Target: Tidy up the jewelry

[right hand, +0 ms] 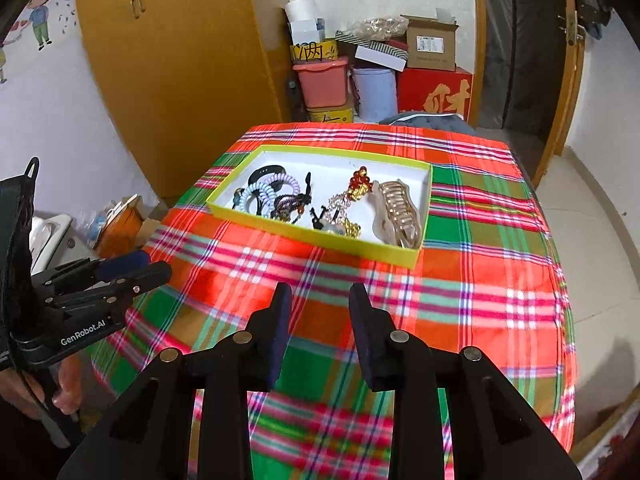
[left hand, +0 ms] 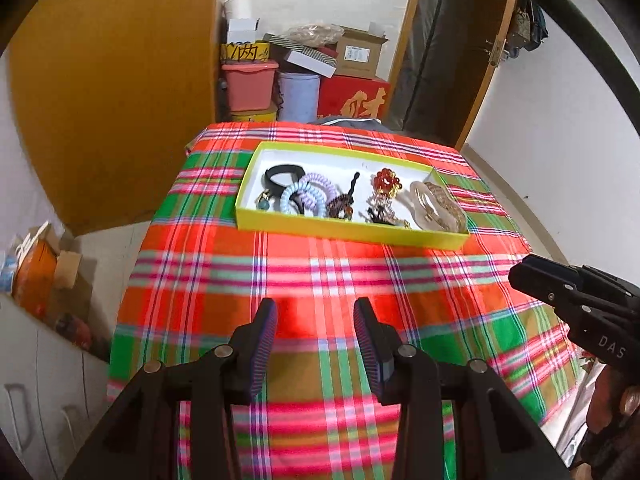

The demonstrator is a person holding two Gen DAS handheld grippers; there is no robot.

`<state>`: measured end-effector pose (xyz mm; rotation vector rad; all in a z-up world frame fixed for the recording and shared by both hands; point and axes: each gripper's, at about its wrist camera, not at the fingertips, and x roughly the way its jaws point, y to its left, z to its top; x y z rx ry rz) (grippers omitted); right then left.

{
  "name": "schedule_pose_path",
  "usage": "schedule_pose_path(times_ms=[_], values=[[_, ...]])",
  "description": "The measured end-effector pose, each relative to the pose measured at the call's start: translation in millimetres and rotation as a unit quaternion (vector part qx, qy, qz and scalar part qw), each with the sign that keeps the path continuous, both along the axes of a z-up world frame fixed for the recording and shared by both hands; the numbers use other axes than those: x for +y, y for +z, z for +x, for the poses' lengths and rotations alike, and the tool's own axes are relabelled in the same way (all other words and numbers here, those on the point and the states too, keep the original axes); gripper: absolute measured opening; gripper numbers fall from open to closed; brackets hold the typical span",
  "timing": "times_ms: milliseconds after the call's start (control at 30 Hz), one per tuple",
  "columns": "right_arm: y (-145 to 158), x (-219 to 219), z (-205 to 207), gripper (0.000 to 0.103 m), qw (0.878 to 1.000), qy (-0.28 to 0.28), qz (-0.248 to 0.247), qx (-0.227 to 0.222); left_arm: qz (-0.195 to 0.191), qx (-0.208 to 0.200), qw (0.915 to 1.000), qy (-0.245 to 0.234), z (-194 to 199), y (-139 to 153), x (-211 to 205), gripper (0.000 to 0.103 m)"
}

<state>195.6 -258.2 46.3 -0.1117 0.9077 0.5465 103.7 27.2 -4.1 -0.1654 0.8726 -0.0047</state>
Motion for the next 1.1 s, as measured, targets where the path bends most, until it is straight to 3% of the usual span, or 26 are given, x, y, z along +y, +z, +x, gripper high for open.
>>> schedule_pose_path(times_ms=[300, 1100], values=[[-3, -12, -31, 0.032, 1.000, -0.009, -0.013, 0.005, -0.002, 0.012, 0.9999, 0.000, -34, -1, -7, 0.040], [-8, -10, -32, 0.032, 1.000, -0.006, -0.019, 0.014, 0.010, 0.021, 0.9997, -0.004, -26, -4, -14, 0.040]])
